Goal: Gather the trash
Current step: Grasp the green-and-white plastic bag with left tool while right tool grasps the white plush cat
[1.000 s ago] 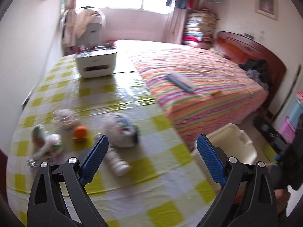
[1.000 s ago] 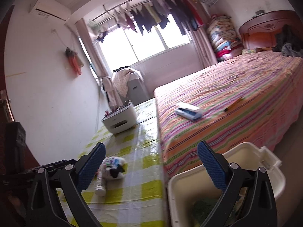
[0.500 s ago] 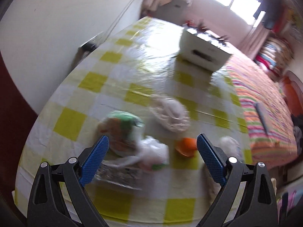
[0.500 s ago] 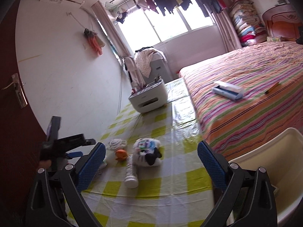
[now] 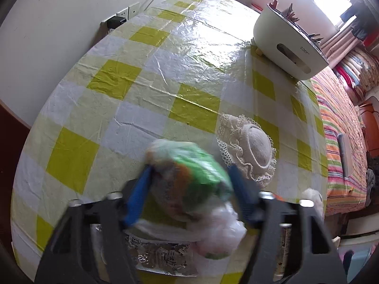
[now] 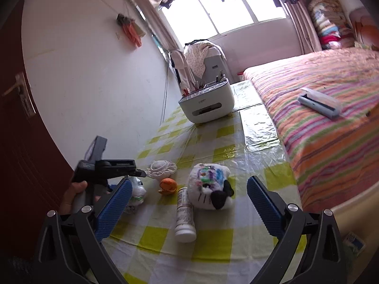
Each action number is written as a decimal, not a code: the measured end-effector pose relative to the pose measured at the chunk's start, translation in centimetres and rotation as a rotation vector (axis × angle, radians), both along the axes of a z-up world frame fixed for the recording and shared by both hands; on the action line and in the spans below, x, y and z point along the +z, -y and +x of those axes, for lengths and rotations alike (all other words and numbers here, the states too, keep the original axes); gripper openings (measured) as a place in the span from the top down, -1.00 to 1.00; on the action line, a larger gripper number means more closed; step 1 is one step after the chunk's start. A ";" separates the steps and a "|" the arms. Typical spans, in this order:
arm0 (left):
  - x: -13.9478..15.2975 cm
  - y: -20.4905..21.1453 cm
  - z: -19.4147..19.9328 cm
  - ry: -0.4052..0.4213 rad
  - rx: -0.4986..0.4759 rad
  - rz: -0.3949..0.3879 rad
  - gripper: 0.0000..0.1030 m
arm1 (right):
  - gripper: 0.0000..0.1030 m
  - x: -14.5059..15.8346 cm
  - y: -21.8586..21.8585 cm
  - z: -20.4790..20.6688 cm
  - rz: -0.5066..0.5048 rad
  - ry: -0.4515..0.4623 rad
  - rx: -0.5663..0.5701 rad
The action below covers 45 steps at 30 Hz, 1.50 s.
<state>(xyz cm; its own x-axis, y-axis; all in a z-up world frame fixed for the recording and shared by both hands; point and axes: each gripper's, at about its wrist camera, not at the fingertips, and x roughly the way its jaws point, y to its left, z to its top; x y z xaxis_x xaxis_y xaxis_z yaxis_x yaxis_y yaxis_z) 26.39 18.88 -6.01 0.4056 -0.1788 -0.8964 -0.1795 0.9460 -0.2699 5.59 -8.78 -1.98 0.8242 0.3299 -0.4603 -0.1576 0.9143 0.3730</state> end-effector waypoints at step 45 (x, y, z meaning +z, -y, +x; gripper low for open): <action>6.0 5.0 -8.0 0.333 -0.202 -0.030 0.14 | 0.10 -6.6 -4.1 9.0 -0.125 -0.306 0.032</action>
<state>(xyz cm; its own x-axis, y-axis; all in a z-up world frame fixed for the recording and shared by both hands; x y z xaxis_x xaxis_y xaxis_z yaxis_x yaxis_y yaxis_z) 18.41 13.83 -0.02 0.6275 -0.3085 -0.7149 0.1113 0.9443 -0.3098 14.55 -4.71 -8.53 0.6314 0.2783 -0.7238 -0.0845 0.9525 0.2926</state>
